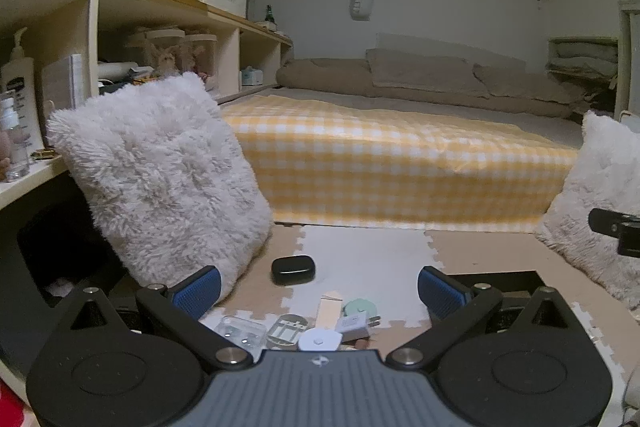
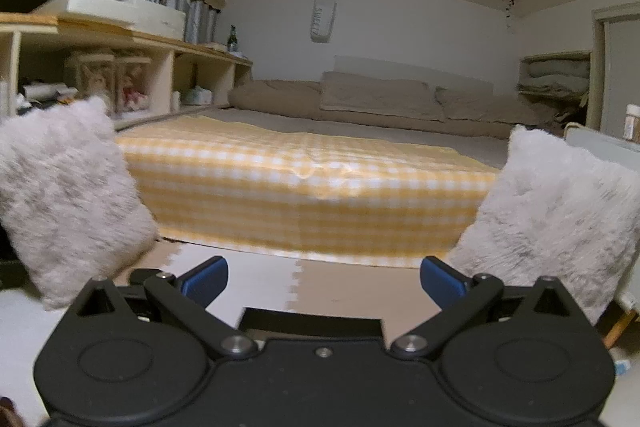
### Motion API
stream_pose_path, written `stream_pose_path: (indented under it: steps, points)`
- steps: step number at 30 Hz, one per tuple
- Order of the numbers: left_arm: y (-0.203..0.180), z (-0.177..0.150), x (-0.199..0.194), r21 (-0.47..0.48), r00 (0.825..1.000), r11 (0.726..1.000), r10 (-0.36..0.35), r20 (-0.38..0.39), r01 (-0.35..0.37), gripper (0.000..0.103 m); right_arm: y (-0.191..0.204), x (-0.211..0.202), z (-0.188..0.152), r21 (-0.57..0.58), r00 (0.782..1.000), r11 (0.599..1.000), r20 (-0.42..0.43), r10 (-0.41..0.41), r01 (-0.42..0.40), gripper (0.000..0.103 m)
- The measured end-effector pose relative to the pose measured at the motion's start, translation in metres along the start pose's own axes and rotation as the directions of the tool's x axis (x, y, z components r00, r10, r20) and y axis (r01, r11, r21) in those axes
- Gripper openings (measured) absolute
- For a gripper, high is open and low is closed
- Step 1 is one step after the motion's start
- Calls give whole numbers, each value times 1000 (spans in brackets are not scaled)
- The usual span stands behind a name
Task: Organize rigid objects
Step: 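Lower the left tool toward the clear plastic parts case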
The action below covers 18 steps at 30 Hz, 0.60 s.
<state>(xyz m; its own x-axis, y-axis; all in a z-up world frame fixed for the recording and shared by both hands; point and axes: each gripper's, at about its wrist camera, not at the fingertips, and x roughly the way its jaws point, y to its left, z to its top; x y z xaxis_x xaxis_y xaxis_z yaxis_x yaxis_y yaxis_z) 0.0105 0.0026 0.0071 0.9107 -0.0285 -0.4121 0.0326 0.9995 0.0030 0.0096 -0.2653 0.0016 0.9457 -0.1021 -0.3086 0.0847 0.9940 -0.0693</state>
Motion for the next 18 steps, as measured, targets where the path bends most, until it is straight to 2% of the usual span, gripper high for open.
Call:
stream_pose_path:
  steps: [4,6,11,14,18]
  points:
    - [-1,2,6,28,1000,1000,-3,-11,3,103,-15,20,-1,12,999,1000,-37,-20,20,103]
    - [-1,3,9,27,999,999,-29,-24,30,103,-22,30,-2,24,998,999,-58,-27,29,103]
    - [2,4,19,2,996,999,-53,-68,54,103,-37,64,-9,74,990,997,-143,1,9,103]
    - [12,9,27,-33,994,997,-69,-79,67,103,-46,86,-18,130,978,991,-208,21,6,103]
    - [31,20,44,-60,996,997,-44,-76,40,103,-55,112,-37,170,950,985,-305,67,-15,103]
